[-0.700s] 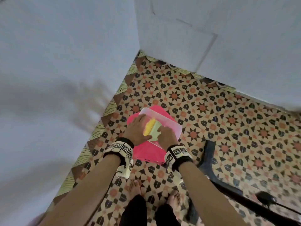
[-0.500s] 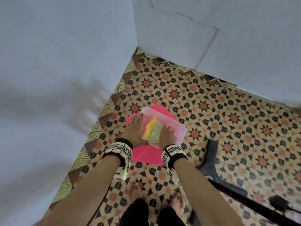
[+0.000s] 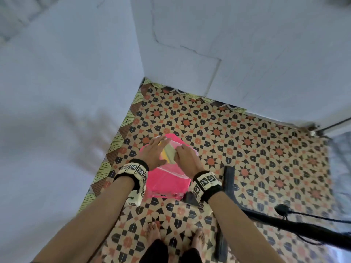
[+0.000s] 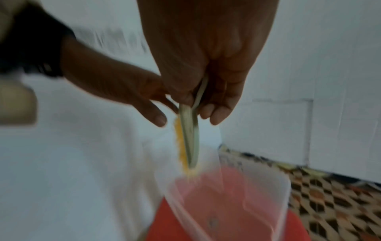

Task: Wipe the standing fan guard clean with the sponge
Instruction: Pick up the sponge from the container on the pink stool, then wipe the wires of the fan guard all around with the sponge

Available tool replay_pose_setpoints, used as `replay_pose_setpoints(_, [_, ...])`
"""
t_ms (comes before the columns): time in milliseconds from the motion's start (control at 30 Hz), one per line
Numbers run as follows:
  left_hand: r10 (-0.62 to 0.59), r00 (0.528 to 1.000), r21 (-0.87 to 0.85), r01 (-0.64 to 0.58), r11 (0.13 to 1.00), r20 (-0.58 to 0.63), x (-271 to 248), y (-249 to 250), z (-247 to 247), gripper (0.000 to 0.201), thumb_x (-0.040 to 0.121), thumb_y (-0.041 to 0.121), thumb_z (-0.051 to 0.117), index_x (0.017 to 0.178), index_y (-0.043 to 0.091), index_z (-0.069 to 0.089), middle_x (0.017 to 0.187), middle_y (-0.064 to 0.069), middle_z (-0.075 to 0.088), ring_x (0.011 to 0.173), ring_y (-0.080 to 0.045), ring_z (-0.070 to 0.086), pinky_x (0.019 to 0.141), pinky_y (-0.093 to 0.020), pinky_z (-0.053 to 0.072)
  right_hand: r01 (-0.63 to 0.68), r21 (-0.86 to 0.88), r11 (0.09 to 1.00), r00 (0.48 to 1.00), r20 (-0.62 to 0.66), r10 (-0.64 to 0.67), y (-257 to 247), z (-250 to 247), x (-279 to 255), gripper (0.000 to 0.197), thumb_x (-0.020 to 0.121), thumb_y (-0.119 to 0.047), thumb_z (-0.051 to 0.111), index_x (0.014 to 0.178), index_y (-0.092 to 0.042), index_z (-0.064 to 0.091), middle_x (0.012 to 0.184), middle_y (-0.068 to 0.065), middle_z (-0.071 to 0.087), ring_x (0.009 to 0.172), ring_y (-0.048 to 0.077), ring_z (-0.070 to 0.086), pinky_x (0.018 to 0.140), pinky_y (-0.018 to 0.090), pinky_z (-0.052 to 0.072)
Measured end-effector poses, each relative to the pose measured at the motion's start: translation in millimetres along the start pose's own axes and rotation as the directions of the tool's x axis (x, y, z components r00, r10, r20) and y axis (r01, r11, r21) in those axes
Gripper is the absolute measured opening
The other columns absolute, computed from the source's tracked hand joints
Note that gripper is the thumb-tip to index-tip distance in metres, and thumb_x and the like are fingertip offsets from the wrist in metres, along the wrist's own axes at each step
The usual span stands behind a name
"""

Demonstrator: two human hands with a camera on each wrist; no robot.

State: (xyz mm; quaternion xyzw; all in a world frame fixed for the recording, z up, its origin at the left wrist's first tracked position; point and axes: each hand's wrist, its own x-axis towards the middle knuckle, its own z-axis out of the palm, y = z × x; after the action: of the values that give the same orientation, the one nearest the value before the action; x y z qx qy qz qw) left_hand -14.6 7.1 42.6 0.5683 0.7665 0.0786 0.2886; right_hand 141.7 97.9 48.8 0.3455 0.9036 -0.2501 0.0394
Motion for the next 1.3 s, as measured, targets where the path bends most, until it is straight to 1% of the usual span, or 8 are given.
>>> replay_pose_setpoints(200, [0.235,0.931,-0.127,-0.279,0.952,-0.279,-41,75,-127,0.009,0.105,0.02,0.059,0.113,0.019,0.063,0.111,0.002,0.064,0.099,-0.013,0.056,0.092,-0.041,0.05,0.137,0.272,0.953,0.94,-0.338,-0.039,-49,-156,-70,0.013,0.095,-0.03,0.068,0.094,-0.018,0.067,0.085,-0.008,0.061,0.072,0.004,0.053,0.066,0.018,0.046])
replay_pose_setpoints(333, [0.289,0.834,-0.26,-0.444,0.857,-0.47,-85,155,-215,0.029,0.101,0.034,0.06,0.12,0.012,0.063,0.114,0.003,0.064,0.103,-0.013,0.061,0.091,-0.028,0.05,0.235,0.271,0.933,0.852,-0.52,-0.063,-85,-262,-120,0.018,0.101,-0.032,0.06,0.111,-0.016,0.061,0.089,-0.003,0.067,0.073,0.009,0.06,0.063,0.024,0.046])
replay_pose_setpoints(433, [0.323,0.748,-0.224,-0.527,0.82,-0.58,-116,220,-271,0.022,0.105,0.017,0.061,0.126,0.018,0.058,0.124,0.005,0.064,0.113,-0.012,0.062,0.098,-0.034,0.051,0.273,0.102,0.957,0.772,-0.616,-0.155,-107,-331,-164,0.026,0.107,-0.023,0.049,0.128,-0.01,0.051,0.074,0.004,0.064,0.061,0.022,0.058,0.054,0.033,0.036])
replay_pose_setpoints(667, [0.356,0.528,-0.132,-0.679,0.722,-0.771,-176,378,-374,0.063,0.102,-0.002,0.055,0.158,0.013,0.031,0.151,-0.002,0.05,0.133,-0.015,0.052,0.103,-0.032,0.049,0.272,-0.141,0.952,0.475,-0.841,-0.261,-136,-492,-287,0.037,0.106,-0.019,0.047,0.141,-0.009,0.05,0.073,0.001,0.059,0.06,0.025,0.057,0.053,0.035,0.04])
replay_pose_setpoints(900, [0.365,0.533,-0.154,-0.699,0.698,-0.764,-199,517,-434,0.065,0.105,0.025,0.061,0.16,0.011,0.03,0.16,-0.006,0.042,0.145,-0.021,0.042,0.121,-0.039,0.034,0.198,-0.252,0.947,0.24,-0.925,-0.296,-153,-617,-379,0.04,0.108,-0.022,0.044,0.147,-0.011,0.046,0.075,0.003,0.065,0.057,0.018,0.06,0.057,0.042,0.057])
replay_pose_setpoints(1100, [0.574,0.458,0.052,-0.75,0.659,-0.679,-221,613,-470,0.1,0.09,0.055,0.074,0.165,0.023,0.016,0.172,-0.003,0.019,0.156,-0.021,0.021,0.126,-0.042,0.02,-0.147,-0.317,0.937,-0.169,-0.925,-0.34,-150,-692,-445,0.043,0.102,-0.012,0.052,0.145,-0.018,0.049,0.08,0.0,0.06,0.078,0.022,0.057,0.062,0.034,0.047])
replay_pose_setpoints(1200, [0.605,0.481,0.095,-0.729,0.678,-0.634,-223,644,-481,0.117,0.079,0.062,0.081,0.166,0.025,0.011,0.173,-0.003,0.016,0.158,-0.023,0.018,0.127,-0.047,0.02,-0.37,-0.16,0.915,-0.209,-0.946,-0.249,-136,-724,-468,0.055,0.098,-0.003,0.055,0.147,-0.026,0.043,0.108,0.007,0.068,0.101,0.031,0.059,0.085,0.049,0.05])
replay_pose_setpoints(1300, [0.575,0.509,0.112,-0.679,0.725,-0.641,-219,654,-481,0.125,0.072,0.059,0.088,0.165,0.022,0.013,0.17,-0.01,0.02,0.156,-0.03,0.02,0.126,-0.05,0.024,-0.509,-0.034,0.86,-0.158,-0.979,-0.132,-123,-748,-472,0.059,0.097,0.002,0.05,0.147,-0.028,0.039,0.115,0.009,0.064,0.11,0.035,0.056,0.099,0.057,0.038])
